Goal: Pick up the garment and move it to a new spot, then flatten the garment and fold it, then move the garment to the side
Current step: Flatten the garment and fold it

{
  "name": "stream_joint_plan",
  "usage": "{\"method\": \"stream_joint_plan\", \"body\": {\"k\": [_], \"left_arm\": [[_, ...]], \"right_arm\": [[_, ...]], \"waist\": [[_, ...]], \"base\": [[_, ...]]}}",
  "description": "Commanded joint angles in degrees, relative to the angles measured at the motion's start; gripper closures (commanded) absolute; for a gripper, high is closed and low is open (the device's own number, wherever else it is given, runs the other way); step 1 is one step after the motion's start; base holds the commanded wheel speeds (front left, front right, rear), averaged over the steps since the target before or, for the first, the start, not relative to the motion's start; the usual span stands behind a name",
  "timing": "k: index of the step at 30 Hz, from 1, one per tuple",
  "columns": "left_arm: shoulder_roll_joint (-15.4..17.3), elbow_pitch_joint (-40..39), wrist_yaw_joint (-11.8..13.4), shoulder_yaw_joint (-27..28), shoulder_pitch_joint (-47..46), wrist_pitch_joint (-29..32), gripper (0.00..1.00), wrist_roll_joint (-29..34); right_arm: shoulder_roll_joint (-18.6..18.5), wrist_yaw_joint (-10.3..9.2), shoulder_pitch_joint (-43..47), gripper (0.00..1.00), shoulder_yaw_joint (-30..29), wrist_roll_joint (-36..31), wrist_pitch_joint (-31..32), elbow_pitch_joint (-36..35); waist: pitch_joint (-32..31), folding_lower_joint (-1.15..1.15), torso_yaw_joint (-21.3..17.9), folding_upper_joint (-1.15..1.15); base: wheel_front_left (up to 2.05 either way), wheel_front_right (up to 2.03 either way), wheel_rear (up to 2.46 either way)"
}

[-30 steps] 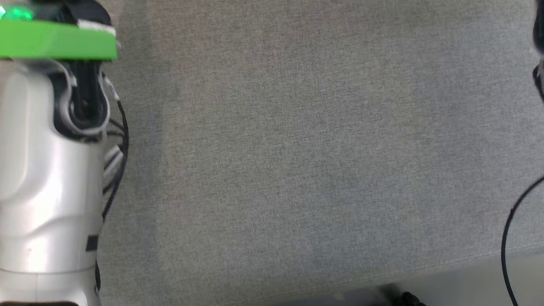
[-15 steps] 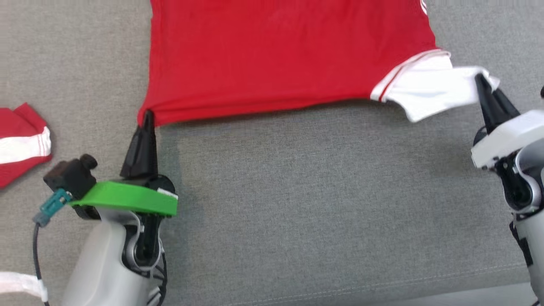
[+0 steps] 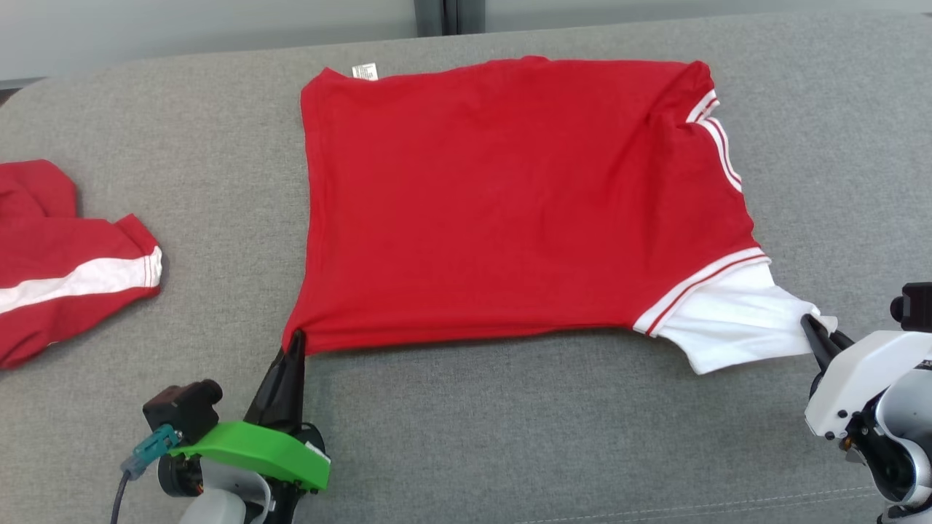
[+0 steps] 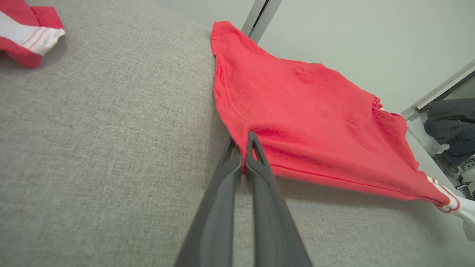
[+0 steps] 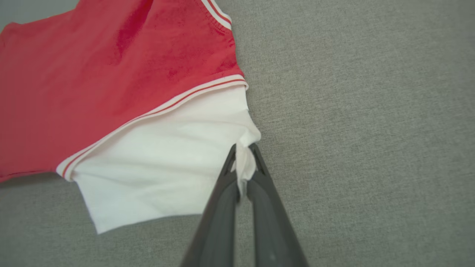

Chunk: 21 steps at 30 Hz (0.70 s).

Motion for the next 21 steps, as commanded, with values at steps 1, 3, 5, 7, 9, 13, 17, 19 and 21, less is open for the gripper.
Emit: {"method": "stream_joint_plan", "body": {"k": [1,3,5,7,9,13,17,19,21], "left_arm": [[0.7,0.4,-0.1,-0.1,1.3,0.3,1.00,0.6],[1.1,0.6,-0.1,-0.6,2.2,0.9,1.00,0.4],[1.4,0.7,0.0,-0.9,2.9,1.4,1.00,0.6],[1.8,0.9,0.4,-1.3,4.0,2.1,1.00,0.7],[2.1,0.8,1.0,-1.5,4.7,2.7,1.00,0.8],[3.0,0.0,1.6,-1.5,5.9,3.7,1.00,0.4],[3.9,-0.8,2.1,-1.8,6.7,4.7,1.00,0.7],[4.4,-1.2,2.7,-2.0,7.1,5.4,1.00,1.0],[4.8,-1.8,3.1,-2.2,7.5,6.1,1.00,1.0]], "right_arm": [[0.6,-0.07,1.1,1.00,-1.1,-1.1,0.8,-1.6],[1.6,-0.07,2.4,1.00,-1.7,-2.3,2.0,-3.3],[2.5,-0.07,3.5,1.00,-1.9,-2.9,3.5,-4.3],[3.2,-0.07,5.0,1.00,-2.2,-3.3,5.8,-5.5],[3.6,-0.07,6.1,1.00,-2.8,-4.2,7.2,-6.1],[4.6,-0.07,7.3,1.00,-3.4,-4.8,8.9,-7.1],[5.2,-0.07,8.3,1.00,-2.9,-4.6,10.6,-7.2],[5.4,-0.07,8.9,1.00,-2.5,-4.1,12.1,-7.4],[5.5,-0.07,9.1,1.00,-2.6,-3.9,13.1,-8.1]], "waist": [[-1.5,0.00,0.4,0.00],[-2.0,0.00,0.4,0.00],[-2.3,0.00,0.5,0.00],[-2.9,0.00,0.4,0.00],[-3.2,0.00,0.4,0.00],[-3.6,0.00,0.4,0.00],[-3.8,0.00,0.3,0.00],[-3.9,0.00,0.3,0.00],[-3.8,0.00,0.3,0.00]], "base": [[0.00,0.00,0.00],[0.00,0.00,0.00],[0.00,0.00,0.00],[0.00,0.00,0.00],[0.00,0.00,0.00],[0.00,0.00,0.00],[0.00,0.00,0.00],[0.00,0.00,0.00],[0.00,0.00,0.00]]}}
